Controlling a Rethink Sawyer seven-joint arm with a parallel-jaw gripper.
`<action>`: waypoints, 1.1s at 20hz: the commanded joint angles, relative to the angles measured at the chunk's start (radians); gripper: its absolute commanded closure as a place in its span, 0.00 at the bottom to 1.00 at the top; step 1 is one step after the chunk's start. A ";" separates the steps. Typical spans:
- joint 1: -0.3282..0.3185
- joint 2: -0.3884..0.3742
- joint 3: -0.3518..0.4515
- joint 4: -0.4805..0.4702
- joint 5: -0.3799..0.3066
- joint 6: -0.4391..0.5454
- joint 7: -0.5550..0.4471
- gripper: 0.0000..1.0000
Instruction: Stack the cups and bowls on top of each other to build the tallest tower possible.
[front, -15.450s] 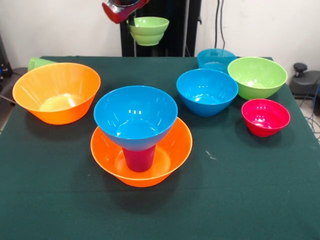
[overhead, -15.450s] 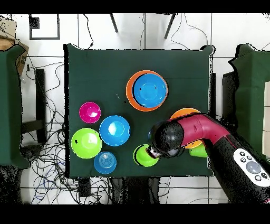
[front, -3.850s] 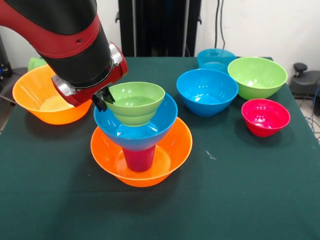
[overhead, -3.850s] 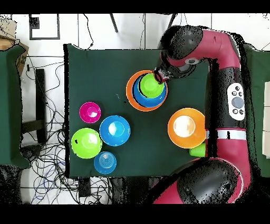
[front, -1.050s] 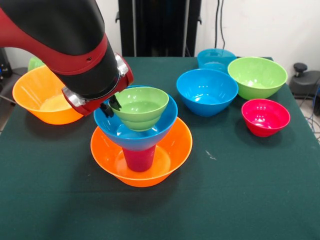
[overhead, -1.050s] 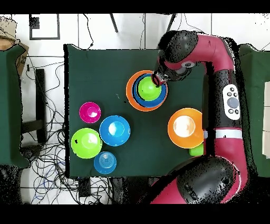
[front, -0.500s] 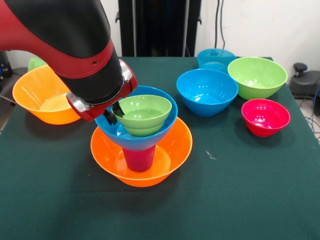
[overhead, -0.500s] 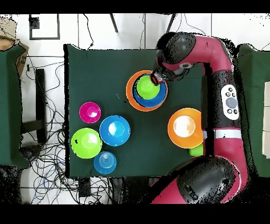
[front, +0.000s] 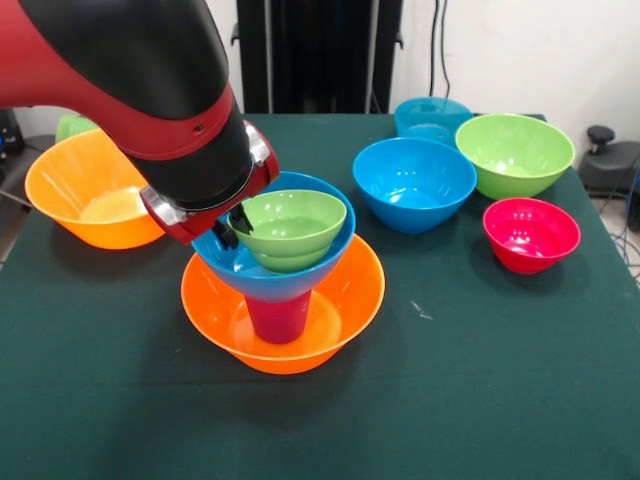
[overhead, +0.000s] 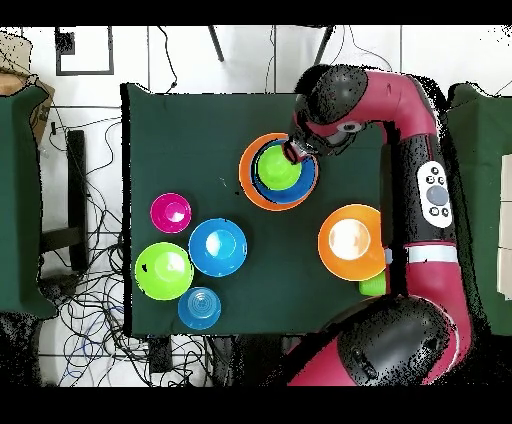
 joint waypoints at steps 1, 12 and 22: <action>0.001 -0.038 -0.074 0.054 -0.072 -0.054 -0.280 1.00; 0.003 -0.033 -0.074 0.043 -0.075 -0.040 -0.293 1.00; -0.006 -0.040 -0.073 0.054 -0.076 -0.040 -0.310 1.00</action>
